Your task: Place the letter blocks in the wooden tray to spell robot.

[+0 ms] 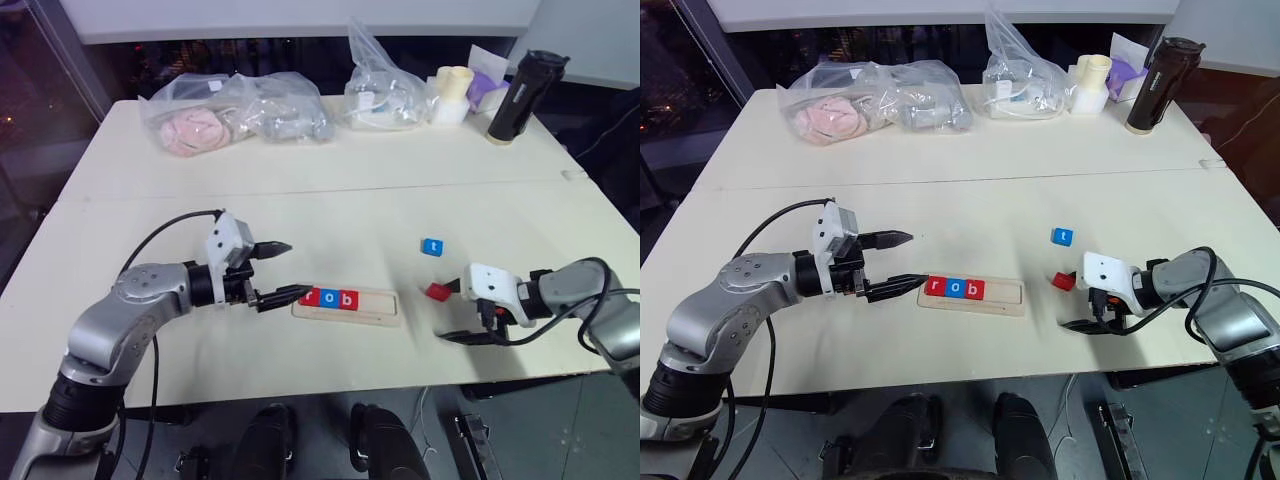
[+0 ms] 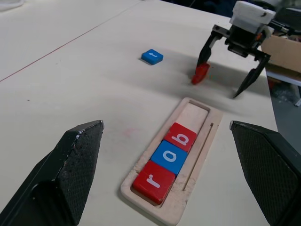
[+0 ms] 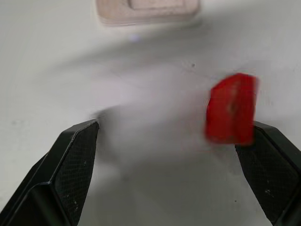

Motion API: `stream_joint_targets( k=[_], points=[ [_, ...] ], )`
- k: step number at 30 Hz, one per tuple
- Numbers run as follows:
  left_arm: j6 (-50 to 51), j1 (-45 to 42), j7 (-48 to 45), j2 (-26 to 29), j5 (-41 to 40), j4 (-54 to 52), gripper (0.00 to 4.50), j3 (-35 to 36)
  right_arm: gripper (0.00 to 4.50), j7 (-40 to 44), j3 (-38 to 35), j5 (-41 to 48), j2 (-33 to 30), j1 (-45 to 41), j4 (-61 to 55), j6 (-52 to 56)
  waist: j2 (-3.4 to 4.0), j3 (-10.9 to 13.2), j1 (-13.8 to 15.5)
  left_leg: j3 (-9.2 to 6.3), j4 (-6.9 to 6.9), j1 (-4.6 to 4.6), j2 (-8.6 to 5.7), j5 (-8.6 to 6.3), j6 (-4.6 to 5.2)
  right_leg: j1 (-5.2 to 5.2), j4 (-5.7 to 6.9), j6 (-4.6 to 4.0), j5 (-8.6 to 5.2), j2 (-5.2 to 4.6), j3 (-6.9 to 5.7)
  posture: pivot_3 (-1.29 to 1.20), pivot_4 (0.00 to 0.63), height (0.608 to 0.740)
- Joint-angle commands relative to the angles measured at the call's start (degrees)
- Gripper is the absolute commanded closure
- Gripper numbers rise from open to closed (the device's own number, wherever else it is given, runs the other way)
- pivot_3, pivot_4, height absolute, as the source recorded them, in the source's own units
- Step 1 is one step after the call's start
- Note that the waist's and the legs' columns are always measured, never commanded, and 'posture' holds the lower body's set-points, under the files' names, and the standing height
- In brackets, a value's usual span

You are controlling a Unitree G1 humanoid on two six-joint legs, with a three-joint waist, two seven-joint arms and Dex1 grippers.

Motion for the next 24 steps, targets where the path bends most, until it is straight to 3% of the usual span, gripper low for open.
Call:
stream_joint_targets(
  k=[1,24],
  points=[
    [0.04,0.11,0.18,0.42,-0.69,-1.75,0.00,1.20,0.04,0.40,-1.63,-0.94,0.72,-1.33,0.89,-0.74,0.00,0.00,0.00,0.00,0.00,0.00,0.00,0.00,0.00,0.00,0.00,0.00,0.00,0.00,0.00,0.00,0.150,0.740],
    [0.22,-0.50,0.05,-0.04,-0.59,-1.36,0.00,0.74,0.04,2.35,-8.82,2.34,-1.32,2.79,-14.13,8.97,0.01,-0.01,0.01,0.05,0.11,0.08,0.00,0.00,0.00,0.06,0.06,0.04,0.05,0.00,0.05,0.00,0.150,0.740]
  ],
)
